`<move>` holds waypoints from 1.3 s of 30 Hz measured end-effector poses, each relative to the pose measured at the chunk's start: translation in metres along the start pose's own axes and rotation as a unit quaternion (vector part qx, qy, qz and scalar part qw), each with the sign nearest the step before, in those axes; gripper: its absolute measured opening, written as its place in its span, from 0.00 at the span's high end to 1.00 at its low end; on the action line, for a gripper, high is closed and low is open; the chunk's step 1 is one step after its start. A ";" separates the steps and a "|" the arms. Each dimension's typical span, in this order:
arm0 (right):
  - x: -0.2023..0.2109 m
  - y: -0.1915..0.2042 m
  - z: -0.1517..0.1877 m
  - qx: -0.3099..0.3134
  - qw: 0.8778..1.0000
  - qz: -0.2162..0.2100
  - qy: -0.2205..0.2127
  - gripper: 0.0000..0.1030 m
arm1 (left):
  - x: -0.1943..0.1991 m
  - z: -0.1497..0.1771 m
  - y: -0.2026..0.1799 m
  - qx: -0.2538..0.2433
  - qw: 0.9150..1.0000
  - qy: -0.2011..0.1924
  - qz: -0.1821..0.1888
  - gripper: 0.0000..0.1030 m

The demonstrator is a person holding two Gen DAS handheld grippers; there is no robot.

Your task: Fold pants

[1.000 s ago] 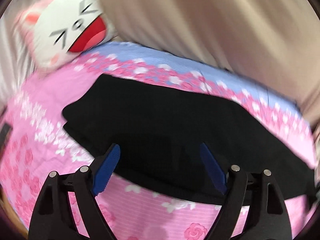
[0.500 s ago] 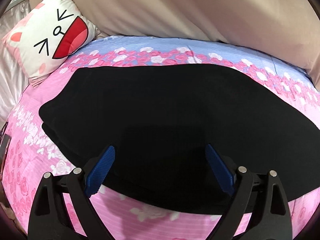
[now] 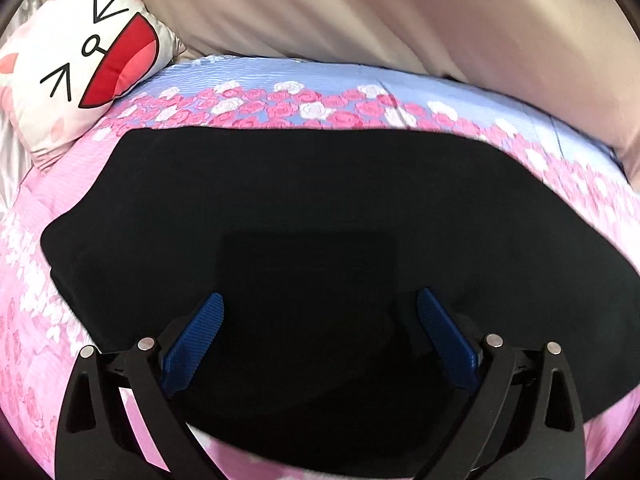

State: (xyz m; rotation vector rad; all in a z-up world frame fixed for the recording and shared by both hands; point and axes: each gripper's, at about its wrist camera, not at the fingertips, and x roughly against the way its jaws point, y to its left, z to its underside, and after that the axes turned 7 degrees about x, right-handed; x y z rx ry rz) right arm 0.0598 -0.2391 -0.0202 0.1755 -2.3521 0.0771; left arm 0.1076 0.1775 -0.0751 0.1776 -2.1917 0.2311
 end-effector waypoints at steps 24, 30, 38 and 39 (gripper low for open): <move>-0.232 0.165 -0.109 0.129 0.988 -0.056 0.070 0.85 | 0.070 0.011 0.074 0.082 0.988 -0.132 0.008 0.06; -0.194 0.280 -0.076 0.248 0.947 -0.190 0.072 0.62 | 0.105 -0.001 0.188 0.229 0.948 -0.158 -0.154 0.06; -0.251 0.432 -0.012 0.401 0.882 -0.221 0.115 0.76 | 0.130 0.014 0.213 0.219 0.935 -0.169 -0.223 0.06; -0.261 0.434 -0.009 0.402 0.883 -0.209 0.119 0.81 | 0.130 0.017 0.214 0.218 0.936 -0.166 -0.221 0.06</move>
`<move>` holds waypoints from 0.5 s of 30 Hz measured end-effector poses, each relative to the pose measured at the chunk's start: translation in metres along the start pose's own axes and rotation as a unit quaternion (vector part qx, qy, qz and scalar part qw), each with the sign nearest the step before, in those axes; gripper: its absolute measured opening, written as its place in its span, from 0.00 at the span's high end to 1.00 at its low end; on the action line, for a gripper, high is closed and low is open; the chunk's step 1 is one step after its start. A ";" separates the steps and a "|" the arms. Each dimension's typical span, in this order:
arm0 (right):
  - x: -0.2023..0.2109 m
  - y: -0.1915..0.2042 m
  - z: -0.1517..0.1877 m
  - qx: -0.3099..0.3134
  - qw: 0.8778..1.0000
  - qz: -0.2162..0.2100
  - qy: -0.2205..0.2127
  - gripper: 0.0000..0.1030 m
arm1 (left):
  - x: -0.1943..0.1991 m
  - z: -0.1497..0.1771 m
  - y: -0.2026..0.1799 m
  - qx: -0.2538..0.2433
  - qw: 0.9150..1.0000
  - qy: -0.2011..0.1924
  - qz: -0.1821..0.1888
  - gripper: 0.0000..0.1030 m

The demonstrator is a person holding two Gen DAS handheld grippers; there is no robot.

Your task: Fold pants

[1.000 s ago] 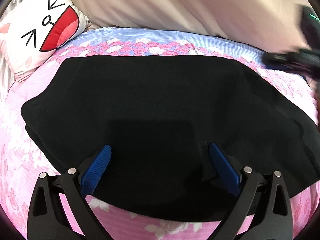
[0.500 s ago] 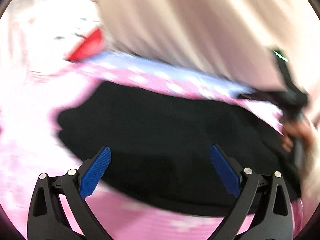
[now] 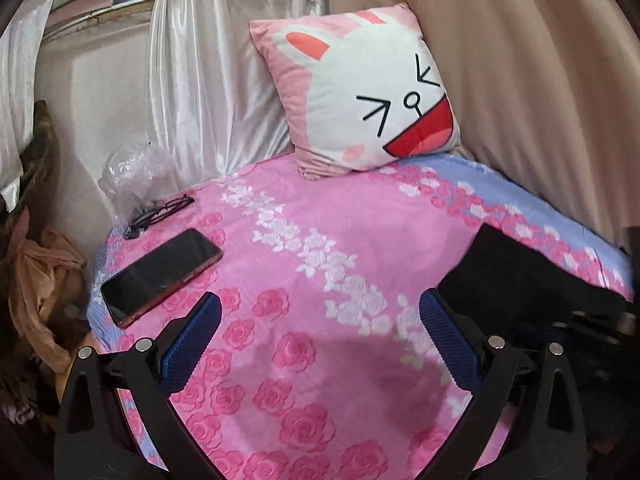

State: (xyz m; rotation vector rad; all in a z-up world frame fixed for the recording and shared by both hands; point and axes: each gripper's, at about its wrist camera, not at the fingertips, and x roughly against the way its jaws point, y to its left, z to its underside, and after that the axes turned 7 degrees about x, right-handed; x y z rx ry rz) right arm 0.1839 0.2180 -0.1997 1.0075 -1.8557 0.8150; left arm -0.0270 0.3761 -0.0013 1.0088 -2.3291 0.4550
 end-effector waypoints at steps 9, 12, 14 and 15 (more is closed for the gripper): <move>0.002 0.015 0.017 -0.033 0.995 -0.081 -0.037 0.80 | -0.006 -0.014 -0.001 0.018 1.000 -0.008 0.023 0.06; 0.043 -0.014 0.030 -0.123 0.980 -0.130 -0.081 0.78 | -0.005 -0.017 -0.017 0.017 0.999 -0.006 0.045 0.06; 0.080 -0.033 0.053 -0.150 0.978 -0.097 -0.107 0.78 | -0.003 -0.016 -0.031 0.009 0.997 0.003 0.072 0.06; 0.098 -0.046 0.073 -0.167 0.977 -0.072 -0.108 0.78 | -0.005 -0.016 -0.043 0.001 0.996 0.015 0.090 0.05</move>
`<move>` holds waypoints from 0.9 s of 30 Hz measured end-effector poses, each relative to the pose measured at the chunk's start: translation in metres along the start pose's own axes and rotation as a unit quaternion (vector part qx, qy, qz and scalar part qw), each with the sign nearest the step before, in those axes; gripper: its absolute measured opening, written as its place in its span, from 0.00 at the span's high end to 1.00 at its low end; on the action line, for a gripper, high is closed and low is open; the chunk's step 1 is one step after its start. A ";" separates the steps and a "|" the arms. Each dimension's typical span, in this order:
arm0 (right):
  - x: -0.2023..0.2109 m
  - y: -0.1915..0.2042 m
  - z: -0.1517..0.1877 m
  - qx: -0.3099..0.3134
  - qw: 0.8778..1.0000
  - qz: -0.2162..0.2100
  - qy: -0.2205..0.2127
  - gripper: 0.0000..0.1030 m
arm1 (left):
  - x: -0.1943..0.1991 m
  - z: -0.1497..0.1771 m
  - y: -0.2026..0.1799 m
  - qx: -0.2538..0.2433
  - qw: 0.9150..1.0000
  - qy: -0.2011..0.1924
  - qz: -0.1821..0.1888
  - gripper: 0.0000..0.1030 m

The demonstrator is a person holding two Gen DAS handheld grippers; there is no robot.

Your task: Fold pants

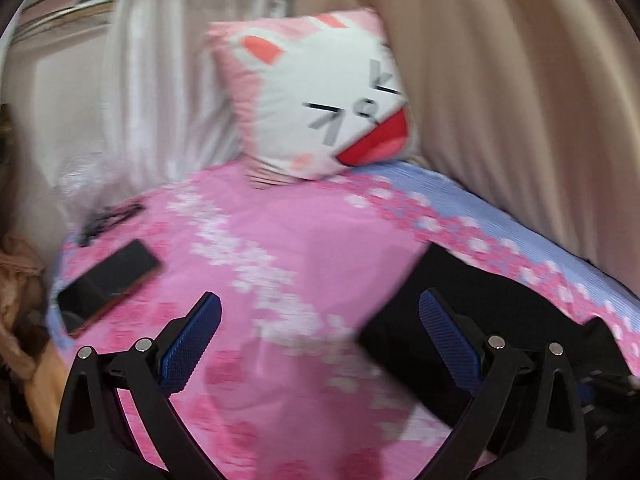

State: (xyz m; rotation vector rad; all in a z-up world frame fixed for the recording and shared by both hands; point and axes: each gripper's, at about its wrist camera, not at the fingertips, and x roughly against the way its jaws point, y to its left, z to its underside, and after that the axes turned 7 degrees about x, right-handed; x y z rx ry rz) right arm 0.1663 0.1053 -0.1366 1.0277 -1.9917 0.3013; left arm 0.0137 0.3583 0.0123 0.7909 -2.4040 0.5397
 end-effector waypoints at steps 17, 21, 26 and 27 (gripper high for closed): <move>0.152 -0.101 0.132 -0.200 0.970 0.137 -0.032 0.88 | -0.150 0.001 -0.119 -0.107 0.980 0.147 -0.085 0.04; 0.112 -0.104 0.106 -0.159 0.978 0.130 0.025 0.95 | -0.156 0.001 -0.124 -0.124 0.978 0.140 -0.097 0.04; 0.145 -0.111 0.159 -0.206 0.974 0.093 0.010 1.00 | -0.165 -0.007 -0.108 -0.075 0.981 0.165 -0.067 0.04; 0.151 -0.110 0.168 -0.212 0.973 0.088 0.003 1.00 | -0.163 -0.007 -0.109 -0.070 0.982 0.159 -0.071 0.04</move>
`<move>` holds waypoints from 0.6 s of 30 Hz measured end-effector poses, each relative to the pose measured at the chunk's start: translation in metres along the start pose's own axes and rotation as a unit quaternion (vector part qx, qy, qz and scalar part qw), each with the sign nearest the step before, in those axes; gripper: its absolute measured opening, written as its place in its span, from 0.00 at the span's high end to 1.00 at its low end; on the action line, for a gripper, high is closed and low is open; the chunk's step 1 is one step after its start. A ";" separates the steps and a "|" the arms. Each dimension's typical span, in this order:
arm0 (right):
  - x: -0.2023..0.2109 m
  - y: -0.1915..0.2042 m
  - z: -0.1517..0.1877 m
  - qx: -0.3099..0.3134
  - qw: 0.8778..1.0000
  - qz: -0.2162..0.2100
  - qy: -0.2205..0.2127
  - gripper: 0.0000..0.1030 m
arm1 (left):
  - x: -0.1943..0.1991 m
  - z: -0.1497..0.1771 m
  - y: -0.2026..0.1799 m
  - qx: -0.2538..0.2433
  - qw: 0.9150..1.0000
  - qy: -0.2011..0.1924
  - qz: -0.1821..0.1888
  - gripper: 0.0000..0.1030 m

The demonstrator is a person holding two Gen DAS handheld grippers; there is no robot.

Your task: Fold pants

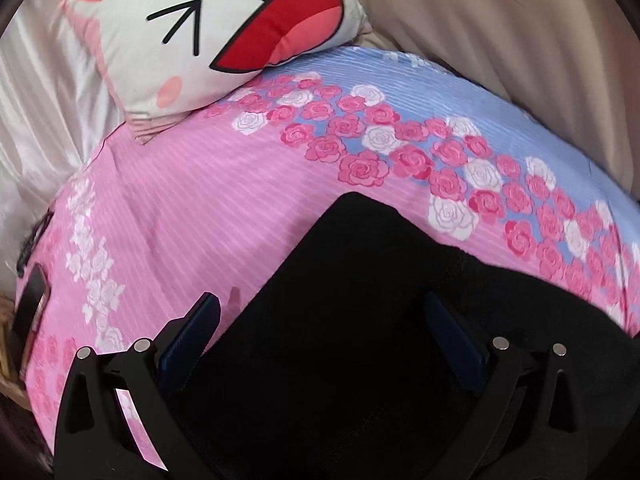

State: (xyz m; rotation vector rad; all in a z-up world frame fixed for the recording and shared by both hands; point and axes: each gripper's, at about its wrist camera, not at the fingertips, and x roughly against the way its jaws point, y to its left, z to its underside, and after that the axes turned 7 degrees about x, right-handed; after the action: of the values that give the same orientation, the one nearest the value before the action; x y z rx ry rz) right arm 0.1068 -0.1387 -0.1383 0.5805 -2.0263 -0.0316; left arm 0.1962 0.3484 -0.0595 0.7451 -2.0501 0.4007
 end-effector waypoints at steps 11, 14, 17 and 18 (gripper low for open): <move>0.005 0.064 -0.024 0.076 0.997 0.006 -0.024 0.88 | 0.021 0.013 -0.093 -0.102 0.995 -0.005 -0.018 0.07; -0.028 0.087 -0.072 0.115 0.993 0.025 -0.006 0.88 | 0.005 0.003 -0.082 -0.070 0.997 -0.013 -0.033 0.04; -0.075 0.096 -0.119 0.126 0.992 0.023 0.013 0.88 | -0.002 -0.003 -0.075 -0.054 0.998 -0.009 -0.021 0.04; -0.095 0.095 -0.132 0.127 0.991 0.027 0.021 0.88 | -0.003 -0.003 -0.072 -0.046 0.999 -0.012 -0.015 0.04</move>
State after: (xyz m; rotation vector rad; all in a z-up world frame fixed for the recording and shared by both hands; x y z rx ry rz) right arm 0.2181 0.0132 -0.1241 0.6784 -2.0190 0.2728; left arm 0.2459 0.2956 -0.0609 0.7275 -2.0617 0.2809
